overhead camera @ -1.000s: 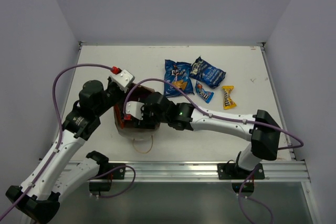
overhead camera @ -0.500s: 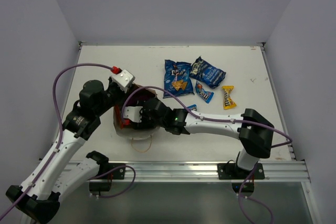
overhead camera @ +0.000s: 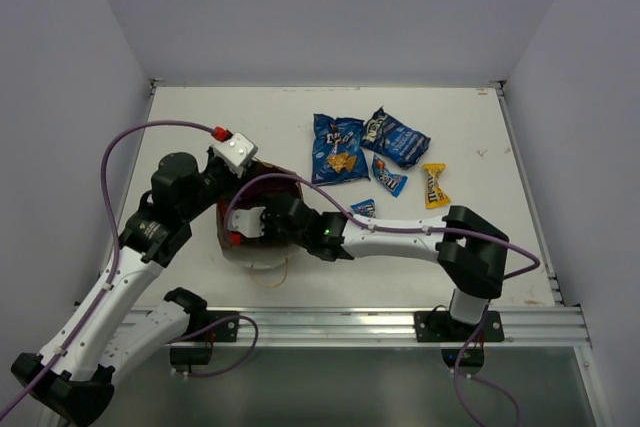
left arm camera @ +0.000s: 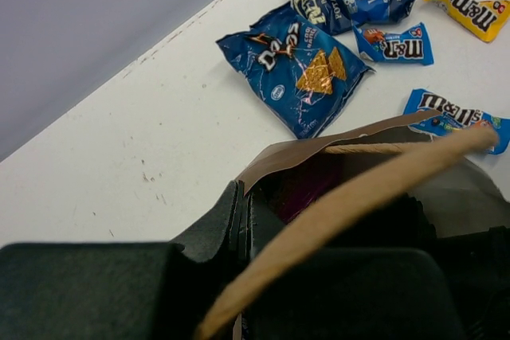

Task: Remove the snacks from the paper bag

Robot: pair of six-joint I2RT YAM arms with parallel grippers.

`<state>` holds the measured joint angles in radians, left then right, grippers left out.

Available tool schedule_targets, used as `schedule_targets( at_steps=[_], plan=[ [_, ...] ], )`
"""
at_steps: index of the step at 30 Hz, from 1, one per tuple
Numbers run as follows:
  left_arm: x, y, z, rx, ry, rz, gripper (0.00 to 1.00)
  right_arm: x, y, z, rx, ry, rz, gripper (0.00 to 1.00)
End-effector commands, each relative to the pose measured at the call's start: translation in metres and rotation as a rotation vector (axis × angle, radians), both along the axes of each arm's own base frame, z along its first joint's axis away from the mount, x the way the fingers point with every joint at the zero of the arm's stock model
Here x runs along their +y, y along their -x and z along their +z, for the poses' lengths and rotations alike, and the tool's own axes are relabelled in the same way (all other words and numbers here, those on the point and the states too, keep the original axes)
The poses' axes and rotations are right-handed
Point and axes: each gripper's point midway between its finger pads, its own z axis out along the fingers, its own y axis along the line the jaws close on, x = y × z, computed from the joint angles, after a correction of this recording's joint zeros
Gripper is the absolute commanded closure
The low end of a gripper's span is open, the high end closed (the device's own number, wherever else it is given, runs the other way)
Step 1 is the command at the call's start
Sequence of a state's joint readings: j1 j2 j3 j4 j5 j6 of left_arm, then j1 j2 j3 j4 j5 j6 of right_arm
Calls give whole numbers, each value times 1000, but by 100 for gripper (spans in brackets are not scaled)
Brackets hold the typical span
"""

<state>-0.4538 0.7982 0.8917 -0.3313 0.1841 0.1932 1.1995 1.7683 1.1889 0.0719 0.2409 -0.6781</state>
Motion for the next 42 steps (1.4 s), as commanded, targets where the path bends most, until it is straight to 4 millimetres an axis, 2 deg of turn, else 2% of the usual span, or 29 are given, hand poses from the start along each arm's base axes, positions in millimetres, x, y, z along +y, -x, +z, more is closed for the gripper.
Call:
schedule_targets(
  at_steps=[1, 4, 5, 8, 9, 11, 12, 14, 15, 18, 19, 22, 26, 30, 34, 36, 38, 39, 41, 42],
  plan=[
    [-10, 3, 42, -102, 89, -47, 100, 13, -1, 14, -34, -40, 4, 80],
    [-10, 2, 43, -103, 88, -41, 100, 15, 4, 16, -34, -42, 10, 100],
    [-9, 0, 42, -101, 85, -35, 100, 16, 9, 17, -33, -41, 20, 100],
    [-6, -2, 41, -99, 80, -16, 100, 16, 23, 36, -14, -75, 54, 100],
    [-6, -3, 40, -99, 77, -10, 100, 14, 29, 56, -9, -117, 70, 100],
    [-3, -7, 40, -96, 73, 15, 100, 12, 41, 73, 37, -156, 109, 100],
    [-2, -8, 40, -95, 71, 22, 100, 6, 46, 91, 38, -188, 120, 100],
    [0, -11, 39, -94, 64, 42, 100, 0, 54, 105, 59, -211, 143, 100],
    [1, -12, 39, -97, 63, 46, 100, -5, 57, 121, 52, -242, 149, 100],
    [3, -13, 42, -107, 64, 59, 100, -13, 63, 144, 42, -308, 162, 100],
    [3, -14, 42, -107, 64, 61, 100, -18, 65, 159, 34, -348, 168, 100],
    [2, -14, 45, -110, 68, 57, 100, -23, 64, 182, 8, -405, 159, 100],
    [1, -11, 48, -115, 79, 44, 100, -26, 50, 205, -48, -477, 96, 100],
    [7, -10, 54, -135, 79, 71, 100, -36, 55, 247, -68, -577, 101, 100],
    [20, -17, 56, -150, 69, 151, 100, -66, 61, 294, -105, -660, 91, 100],
    [23, -21, 57, -160, 69, 177, 100, -91, 58, 319, -137, -705, 41, 100],
    [30, -25, 60, -170, 67, 221, 100, -110, 54, 335, -155, -747, -12, 100],
    [30, -27, 60, -168, 63, 228, 100, -127, 53, 343, -155, -770, -39, 100],
    [35, -30, 64, -178, 62, 260, 100, -147, 47, 351, -155, -804, -99, 100],
    [36, -33, 64, -179, 60, 274, 100, -163, 35, 349, -158, -800, -174, 100]
  ],
)
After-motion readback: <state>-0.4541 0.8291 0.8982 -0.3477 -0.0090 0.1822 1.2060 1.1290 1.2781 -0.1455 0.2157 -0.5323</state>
